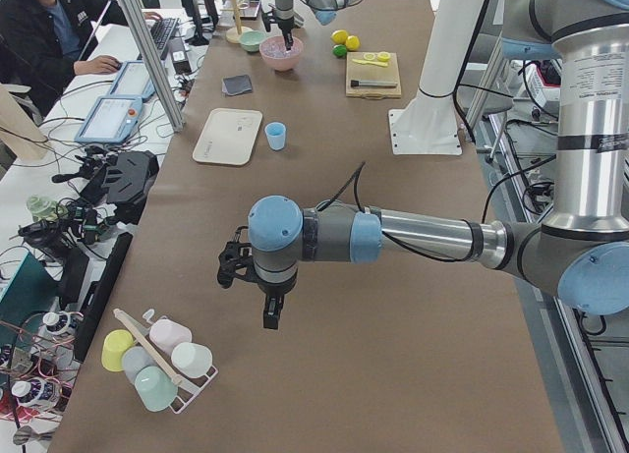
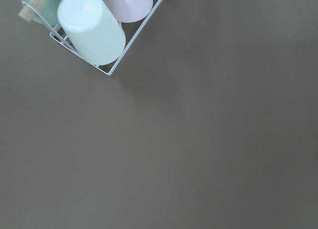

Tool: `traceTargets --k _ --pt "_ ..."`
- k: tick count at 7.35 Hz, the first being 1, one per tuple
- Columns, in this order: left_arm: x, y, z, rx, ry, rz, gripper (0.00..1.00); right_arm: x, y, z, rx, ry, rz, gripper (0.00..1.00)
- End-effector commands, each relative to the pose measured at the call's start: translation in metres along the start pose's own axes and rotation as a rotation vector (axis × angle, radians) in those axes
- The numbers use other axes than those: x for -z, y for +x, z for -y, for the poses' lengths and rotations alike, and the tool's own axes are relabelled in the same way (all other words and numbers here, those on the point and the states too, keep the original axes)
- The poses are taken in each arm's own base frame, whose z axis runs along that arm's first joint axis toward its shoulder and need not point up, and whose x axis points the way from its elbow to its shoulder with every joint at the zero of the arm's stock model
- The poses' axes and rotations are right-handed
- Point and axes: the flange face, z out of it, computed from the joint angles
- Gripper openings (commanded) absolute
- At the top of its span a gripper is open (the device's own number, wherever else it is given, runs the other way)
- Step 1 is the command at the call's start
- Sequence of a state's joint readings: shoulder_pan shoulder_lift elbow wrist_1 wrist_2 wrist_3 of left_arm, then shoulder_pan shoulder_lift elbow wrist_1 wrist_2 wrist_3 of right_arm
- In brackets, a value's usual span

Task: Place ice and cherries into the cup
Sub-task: 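Lower the right gripper into the bowl and grasp another ice cube, then carry the second ice cube to the light-blue cup and release it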

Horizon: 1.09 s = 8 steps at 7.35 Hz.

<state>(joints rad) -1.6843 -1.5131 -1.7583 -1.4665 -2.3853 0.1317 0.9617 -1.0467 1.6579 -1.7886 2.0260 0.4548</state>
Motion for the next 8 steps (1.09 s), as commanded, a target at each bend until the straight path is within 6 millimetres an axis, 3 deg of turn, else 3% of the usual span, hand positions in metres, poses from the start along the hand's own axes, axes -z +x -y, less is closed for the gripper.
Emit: traceTargets --k 1,3,4,5,6,8 --pt "0.001 0.0 0.002 0.0 0.001 0.0 0.98 0.052 -0.112 0.026 -0.187 -0.013 0.056 0.18" --pt "0.001 0.001 0.004 -0.002 0.001 0.0 0.98 0.08 -0.243 0.065 -0.357 -0.049 0.072 0.18" --pt "0.001 0.0 0.003 0.0 0.001 0.0 0.98 0.091 -0.301 0.089 -0.436 -0.069 0.053 0.18" --pt "0.0 -0.001 0.002 0.002 -0.001 0.0 0.98 0.105 -0.344 0.09 -0.477 -0.056 0.081 0.18" --pt "-0.003 -0.003 -0.001 0.007 -0.006 -0.001 0.98 0.11 -0.373 0.086 -0.462 -0.019 0.133 0.18" --pt "-0.005 -0.005 -0.003 0.013 -0.011 -0.001 0.98 0.091 -0.406 0.078 -0.495 0.046 0.192 0.19"
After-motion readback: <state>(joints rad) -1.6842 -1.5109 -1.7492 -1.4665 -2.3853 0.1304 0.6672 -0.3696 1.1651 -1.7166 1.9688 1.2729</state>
